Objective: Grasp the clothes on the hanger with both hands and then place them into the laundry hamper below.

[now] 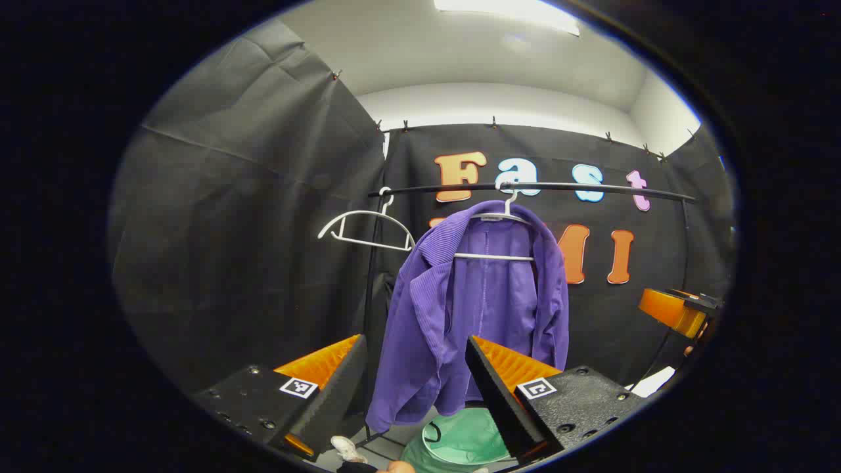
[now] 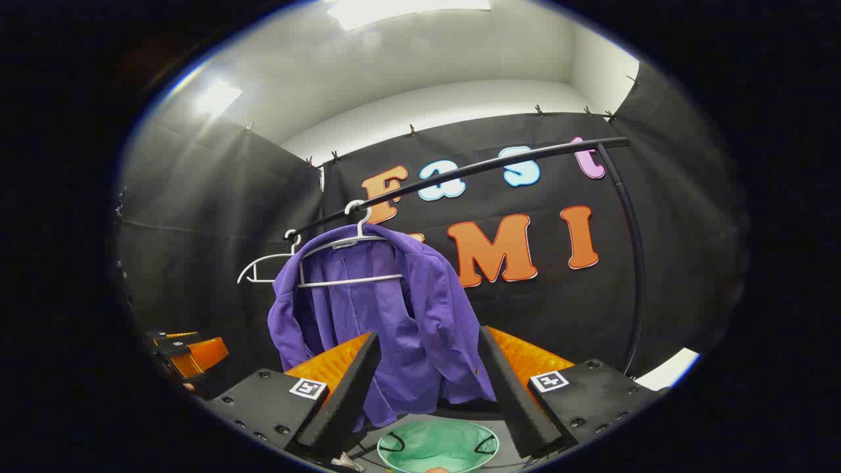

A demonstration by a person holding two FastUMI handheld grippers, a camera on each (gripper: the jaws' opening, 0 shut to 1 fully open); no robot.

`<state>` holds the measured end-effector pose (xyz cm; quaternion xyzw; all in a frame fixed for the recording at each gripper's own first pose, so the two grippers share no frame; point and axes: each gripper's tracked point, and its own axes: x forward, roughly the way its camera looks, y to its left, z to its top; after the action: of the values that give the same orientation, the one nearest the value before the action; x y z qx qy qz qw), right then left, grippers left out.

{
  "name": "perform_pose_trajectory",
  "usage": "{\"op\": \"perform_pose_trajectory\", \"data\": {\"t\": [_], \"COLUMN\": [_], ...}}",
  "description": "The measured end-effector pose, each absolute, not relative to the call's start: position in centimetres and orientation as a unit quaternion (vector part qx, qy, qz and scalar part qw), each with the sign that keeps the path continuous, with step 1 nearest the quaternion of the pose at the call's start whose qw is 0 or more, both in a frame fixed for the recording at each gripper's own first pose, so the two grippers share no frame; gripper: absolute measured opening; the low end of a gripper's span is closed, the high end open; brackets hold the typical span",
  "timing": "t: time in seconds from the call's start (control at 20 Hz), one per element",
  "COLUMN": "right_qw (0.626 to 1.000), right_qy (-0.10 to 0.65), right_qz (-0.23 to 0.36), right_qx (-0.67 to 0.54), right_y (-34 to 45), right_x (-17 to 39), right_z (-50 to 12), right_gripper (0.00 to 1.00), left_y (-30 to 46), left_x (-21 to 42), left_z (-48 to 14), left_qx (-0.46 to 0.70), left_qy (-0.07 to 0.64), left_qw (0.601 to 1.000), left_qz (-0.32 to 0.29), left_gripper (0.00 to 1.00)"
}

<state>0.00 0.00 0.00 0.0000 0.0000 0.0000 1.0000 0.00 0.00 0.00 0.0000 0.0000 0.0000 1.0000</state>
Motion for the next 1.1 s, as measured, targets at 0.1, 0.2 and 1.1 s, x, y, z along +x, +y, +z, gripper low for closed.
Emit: {"op": "perform_pose_trajectory", "data": {"t": [0.1,0.2,1.1], "right_qw": [1.000,1.000,0.999], "right_qy": [-0.003,-0.004,-0.031], "right_qz": [0.000,-0.006,0.018], "right_qx": [-0.010,-0.019,-0.036], "right_y": [0.2,0.2,-0.3], "right_x": [0.0,0.0,7.8], "right_z": [0.6,1.3,0.2], "right_gripper": [0.88,0.88,0.97], "left_y": [-0.5,-0.9,1.9], "left_x": [-0.7,-1.1,6.4], "left_z": [0.6,1.1,2.2], "left_qx": [0.008,0.015,0.029], "left_qy": [-0.006,-0.011,-0.045], "left_qw": [1.000,1.000,0.999], "left_qz": [-0.005,-0.010,-0.002], "left_gripper": [0.92,0.92,0.92]}}
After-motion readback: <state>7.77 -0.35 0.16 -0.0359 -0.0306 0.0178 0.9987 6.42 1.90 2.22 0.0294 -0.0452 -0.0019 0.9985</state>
